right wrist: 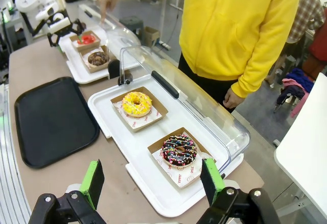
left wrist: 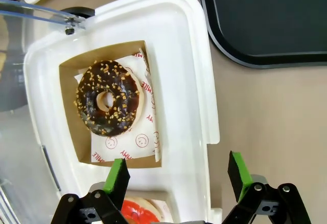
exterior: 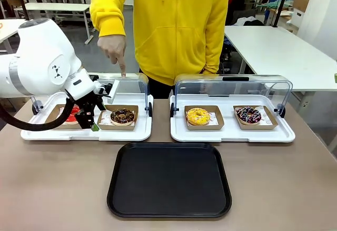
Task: Move the second donut from the left to the tray.
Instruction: Pick up the Paper togo box containing the Donut indicated by the person and place it on the Handle tray.
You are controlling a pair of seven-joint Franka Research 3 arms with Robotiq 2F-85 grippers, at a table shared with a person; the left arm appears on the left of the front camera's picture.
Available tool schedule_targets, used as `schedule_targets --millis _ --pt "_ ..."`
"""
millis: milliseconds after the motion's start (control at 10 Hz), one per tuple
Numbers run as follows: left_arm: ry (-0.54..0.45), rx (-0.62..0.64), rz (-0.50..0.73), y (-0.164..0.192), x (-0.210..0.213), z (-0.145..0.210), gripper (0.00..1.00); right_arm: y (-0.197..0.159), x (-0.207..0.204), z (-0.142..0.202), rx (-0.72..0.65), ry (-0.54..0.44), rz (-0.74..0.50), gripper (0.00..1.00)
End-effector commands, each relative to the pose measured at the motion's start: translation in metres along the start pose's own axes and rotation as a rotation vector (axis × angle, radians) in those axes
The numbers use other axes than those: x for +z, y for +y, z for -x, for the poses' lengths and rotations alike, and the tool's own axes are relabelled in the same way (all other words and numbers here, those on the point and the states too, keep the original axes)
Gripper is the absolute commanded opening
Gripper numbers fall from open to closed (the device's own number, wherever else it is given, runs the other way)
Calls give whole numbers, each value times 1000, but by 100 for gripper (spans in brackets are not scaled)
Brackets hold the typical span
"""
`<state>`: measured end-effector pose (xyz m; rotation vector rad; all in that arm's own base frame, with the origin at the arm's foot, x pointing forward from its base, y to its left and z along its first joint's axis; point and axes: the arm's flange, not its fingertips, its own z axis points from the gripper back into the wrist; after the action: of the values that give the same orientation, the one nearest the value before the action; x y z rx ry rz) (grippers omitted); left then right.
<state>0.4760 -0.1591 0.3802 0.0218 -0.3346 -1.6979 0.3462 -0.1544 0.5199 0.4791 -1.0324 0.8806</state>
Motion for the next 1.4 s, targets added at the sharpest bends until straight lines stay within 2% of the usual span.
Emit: schedule_targets --millis 0,400,1300 --pt "0 3 0 1 -1 1 100 -3 -1 -1 25 -29 3 100" --pt "71 63 12 39 -34 7 100 -3 -1 -1 25 -29 3 100" --pt "116 62 37 49 -74 10 100 -3 -1 -1 25 -29 3 100"
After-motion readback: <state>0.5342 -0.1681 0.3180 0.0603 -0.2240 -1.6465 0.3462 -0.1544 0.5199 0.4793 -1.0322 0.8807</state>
